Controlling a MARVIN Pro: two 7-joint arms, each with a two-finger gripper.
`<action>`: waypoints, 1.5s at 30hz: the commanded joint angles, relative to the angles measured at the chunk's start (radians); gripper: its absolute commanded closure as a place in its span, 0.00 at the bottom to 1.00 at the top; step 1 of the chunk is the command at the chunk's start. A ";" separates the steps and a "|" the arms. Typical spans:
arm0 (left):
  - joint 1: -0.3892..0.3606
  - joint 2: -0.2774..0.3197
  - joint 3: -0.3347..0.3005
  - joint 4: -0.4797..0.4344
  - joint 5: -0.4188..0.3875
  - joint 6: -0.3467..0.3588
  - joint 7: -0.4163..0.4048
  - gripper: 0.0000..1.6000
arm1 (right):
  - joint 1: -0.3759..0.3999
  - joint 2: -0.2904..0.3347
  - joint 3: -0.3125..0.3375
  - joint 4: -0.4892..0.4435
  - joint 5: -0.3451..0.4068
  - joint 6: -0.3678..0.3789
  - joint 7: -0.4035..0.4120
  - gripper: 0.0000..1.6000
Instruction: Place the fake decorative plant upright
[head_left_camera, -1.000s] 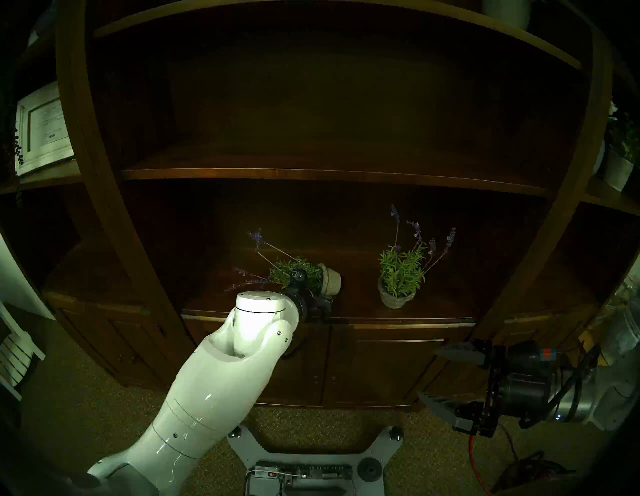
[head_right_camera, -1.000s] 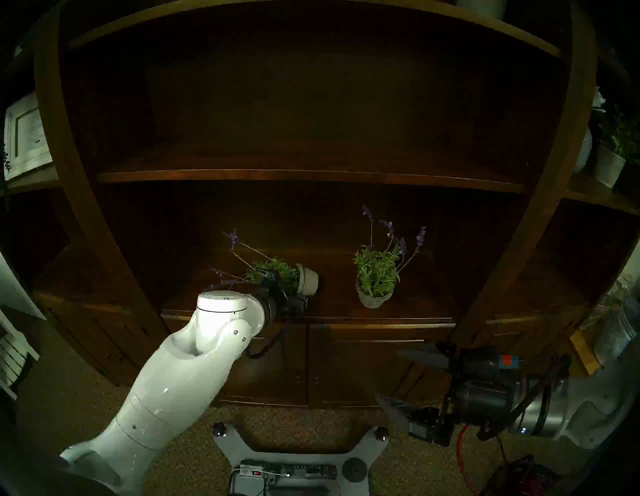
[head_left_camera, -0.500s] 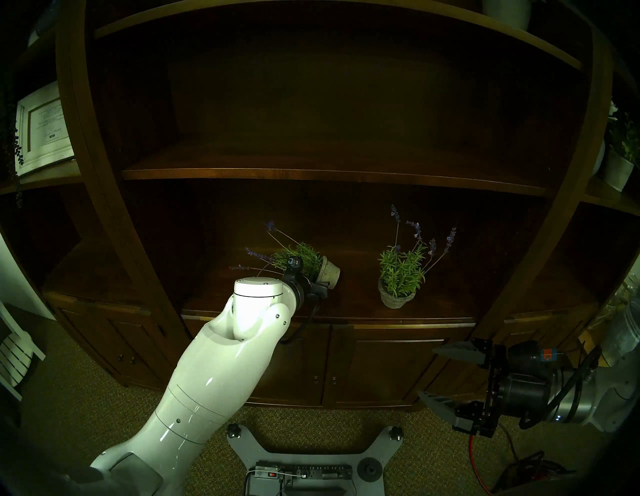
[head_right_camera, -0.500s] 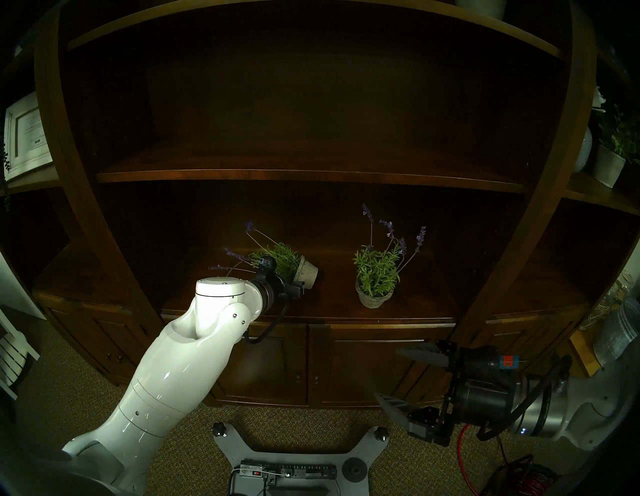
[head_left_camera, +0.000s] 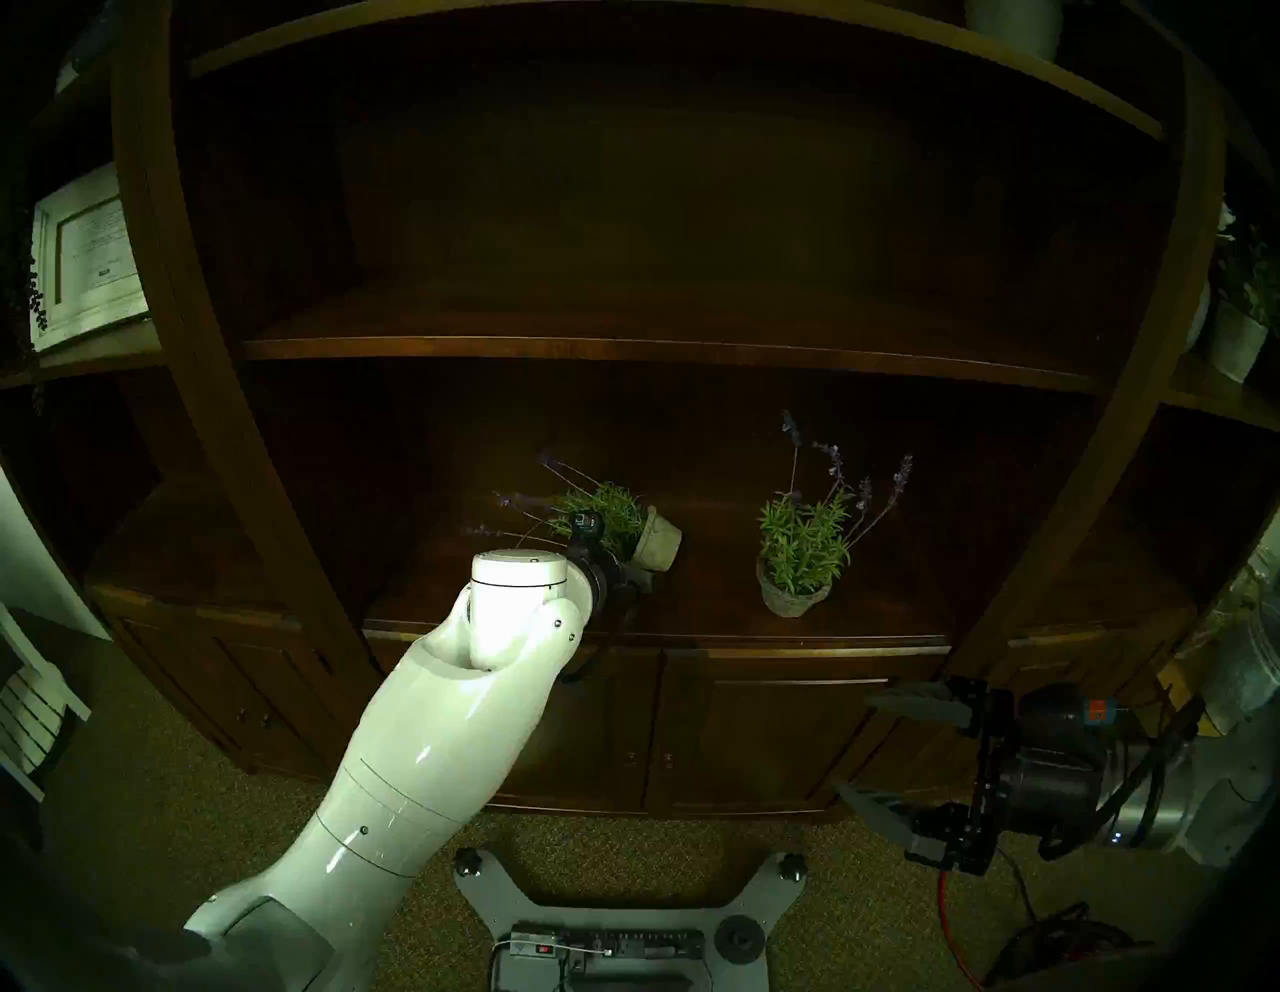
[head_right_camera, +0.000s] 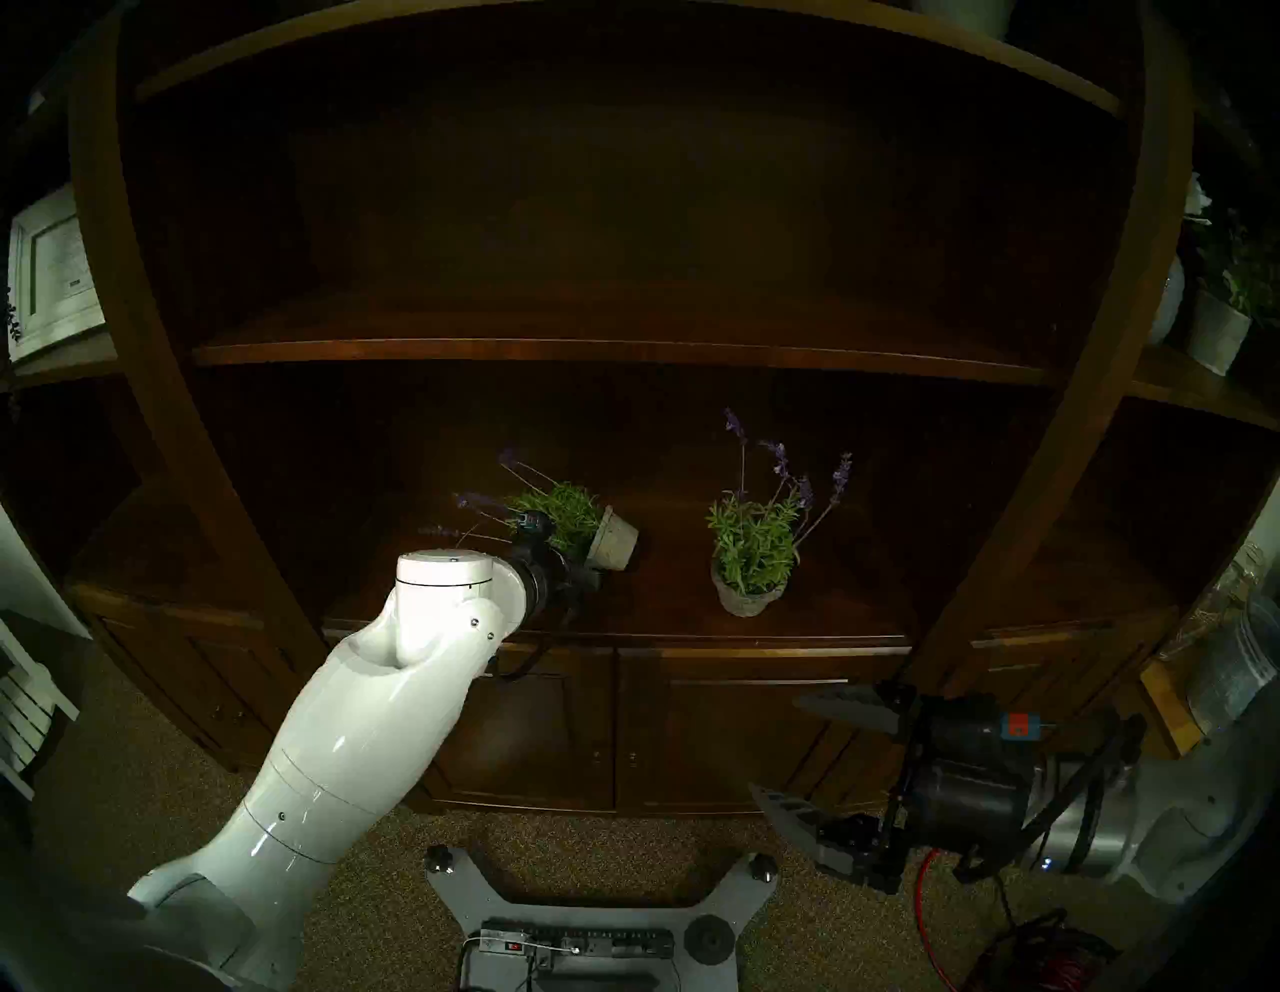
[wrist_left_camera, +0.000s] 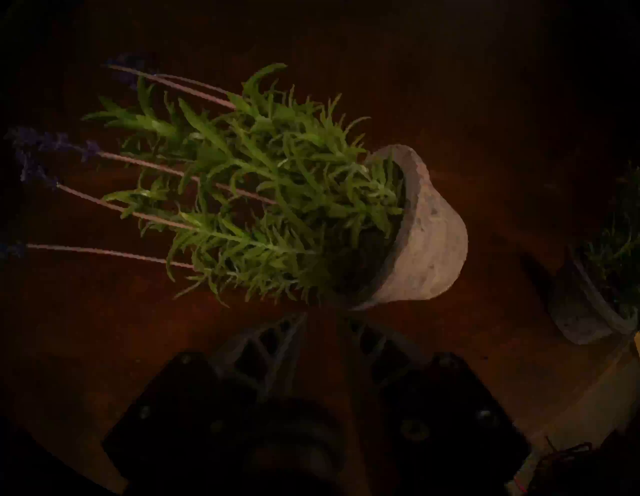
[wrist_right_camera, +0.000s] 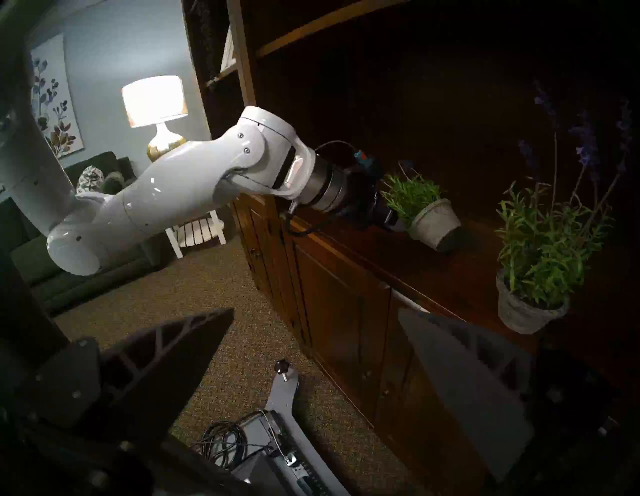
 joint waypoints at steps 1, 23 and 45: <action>-0.019 -0.005 -0.008 -0.019 -0.003 -0.008 -0.007 0.61 | 0.022 0.002 -0.001 -0.001 -0.010 -0.016 -0.002 0.00; -0.010 0.016 -0.011 -0.182 0.014 0.030 -0.002 0.71 | 0.042 0.014 -0.018 -0.001 -0.032 -0.016 -0.013 0.00; 0.060 -0.008 -0.046 -0.323 -0.045 0.126 0.054 0.00 | 0.058 0.023 -0.035 -0.001 -0.051 -0.016 -0.025 0.00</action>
